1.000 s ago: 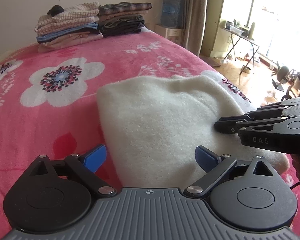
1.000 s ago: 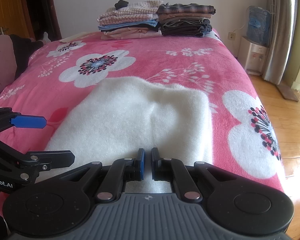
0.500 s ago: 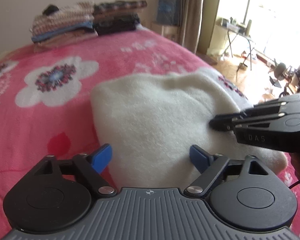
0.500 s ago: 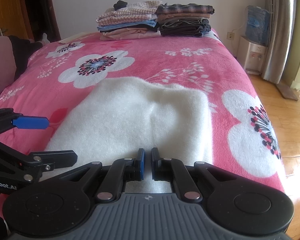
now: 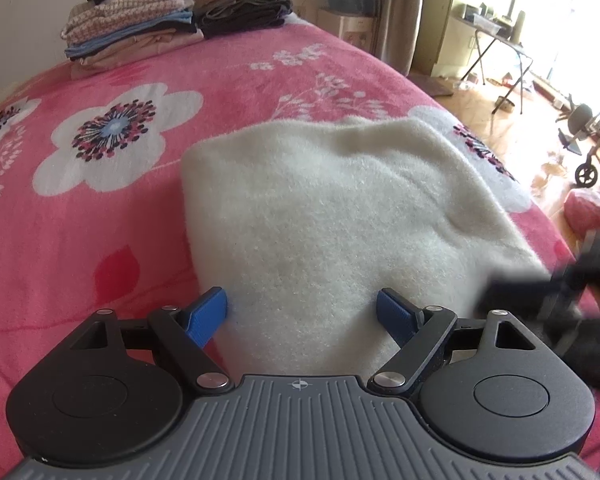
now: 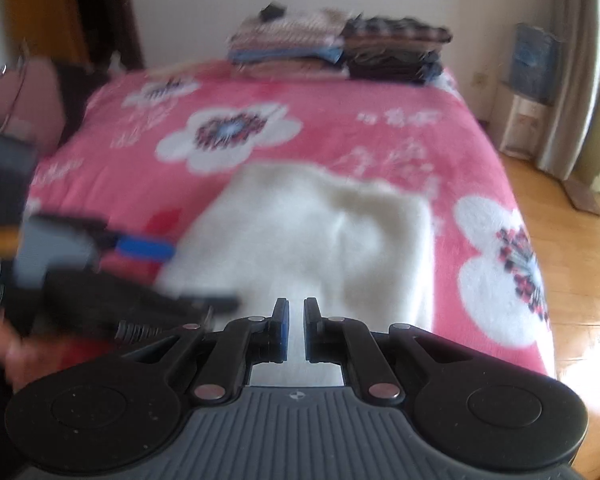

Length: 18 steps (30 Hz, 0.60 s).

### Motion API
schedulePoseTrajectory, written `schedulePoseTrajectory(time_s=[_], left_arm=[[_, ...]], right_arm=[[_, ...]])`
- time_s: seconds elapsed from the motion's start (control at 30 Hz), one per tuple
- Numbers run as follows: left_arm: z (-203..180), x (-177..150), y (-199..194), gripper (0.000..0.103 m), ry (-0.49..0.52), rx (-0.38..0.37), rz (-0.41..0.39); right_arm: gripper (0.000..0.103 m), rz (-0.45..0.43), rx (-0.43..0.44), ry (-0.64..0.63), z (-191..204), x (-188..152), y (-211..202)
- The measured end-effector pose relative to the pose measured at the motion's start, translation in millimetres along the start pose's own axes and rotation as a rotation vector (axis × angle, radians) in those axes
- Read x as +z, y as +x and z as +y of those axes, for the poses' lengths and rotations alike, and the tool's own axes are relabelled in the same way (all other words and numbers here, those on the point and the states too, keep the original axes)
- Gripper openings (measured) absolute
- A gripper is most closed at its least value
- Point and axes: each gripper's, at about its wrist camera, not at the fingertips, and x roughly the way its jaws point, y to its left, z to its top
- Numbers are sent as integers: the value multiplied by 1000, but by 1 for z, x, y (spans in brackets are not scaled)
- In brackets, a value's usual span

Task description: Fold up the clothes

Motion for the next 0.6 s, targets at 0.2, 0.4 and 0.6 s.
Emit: schedulePoseTrajectory(time_s=[0.2, 0.4, 0.6], left_arm=[[-6, 3, 0, 84, 41, 32, 9], [-6, 4, 0, 84, 45, 29, 18], [-8, 4, 0, 84, 55, 37, 14]], right_arm=[[10, 66, 1, 110, -8, -11, 9], [11, 117, 10, 34, 3, -21, 3], [11, 161, -39, -30, 13, -20, 9]])
